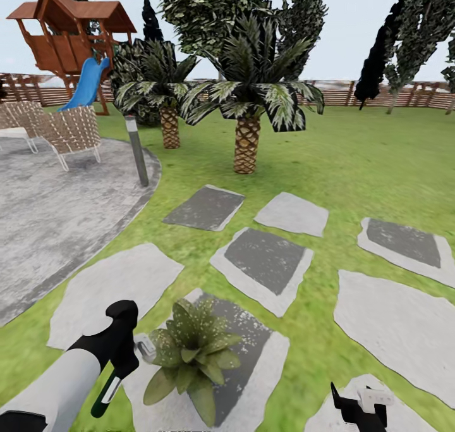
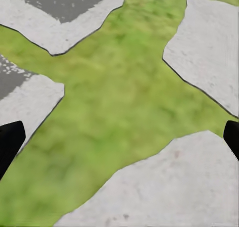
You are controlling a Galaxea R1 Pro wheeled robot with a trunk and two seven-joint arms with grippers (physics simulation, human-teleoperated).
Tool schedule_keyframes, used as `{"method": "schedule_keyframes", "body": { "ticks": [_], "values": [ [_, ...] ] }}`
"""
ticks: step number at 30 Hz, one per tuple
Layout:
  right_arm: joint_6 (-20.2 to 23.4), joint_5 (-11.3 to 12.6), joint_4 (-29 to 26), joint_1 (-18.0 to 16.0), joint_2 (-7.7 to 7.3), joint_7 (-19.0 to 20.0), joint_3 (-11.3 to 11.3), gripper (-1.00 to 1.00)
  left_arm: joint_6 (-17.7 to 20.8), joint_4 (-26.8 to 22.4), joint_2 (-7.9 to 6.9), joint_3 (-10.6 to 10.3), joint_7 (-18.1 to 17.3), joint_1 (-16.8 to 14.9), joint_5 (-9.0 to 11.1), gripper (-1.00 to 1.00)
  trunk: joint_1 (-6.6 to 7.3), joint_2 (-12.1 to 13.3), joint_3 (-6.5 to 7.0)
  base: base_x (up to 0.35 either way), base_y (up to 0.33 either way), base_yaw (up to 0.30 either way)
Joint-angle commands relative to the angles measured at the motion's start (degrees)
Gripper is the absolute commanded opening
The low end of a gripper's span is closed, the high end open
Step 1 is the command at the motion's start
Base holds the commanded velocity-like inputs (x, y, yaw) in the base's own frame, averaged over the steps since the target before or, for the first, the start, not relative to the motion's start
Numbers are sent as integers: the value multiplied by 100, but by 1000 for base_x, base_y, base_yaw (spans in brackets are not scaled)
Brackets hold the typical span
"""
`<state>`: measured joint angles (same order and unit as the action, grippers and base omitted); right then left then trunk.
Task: Pick up the pesticide atomizer in the garden and spray insectifuge to fully cover both potted plants in the garden.
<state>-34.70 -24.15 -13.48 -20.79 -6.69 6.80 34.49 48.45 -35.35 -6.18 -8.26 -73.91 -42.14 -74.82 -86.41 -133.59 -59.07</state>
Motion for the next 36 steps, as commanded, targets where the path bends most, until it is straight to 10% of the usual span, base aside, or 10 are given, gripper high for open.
{"method": "schedule_keyframes", "body": {
  "ticks": [1,36],
  "values": [
    [-19,0,4,-4,1,58,49,100,50,-7,-5,-26,-53,-5,-31,-100,1,-2,-5,26,-258,278],
    [-19,-2,4,-4,1,58,48,100,72,-21,63,-26,-87,-65,-23,-100,1,-2,-5,-29,13,57]
  ]
}}
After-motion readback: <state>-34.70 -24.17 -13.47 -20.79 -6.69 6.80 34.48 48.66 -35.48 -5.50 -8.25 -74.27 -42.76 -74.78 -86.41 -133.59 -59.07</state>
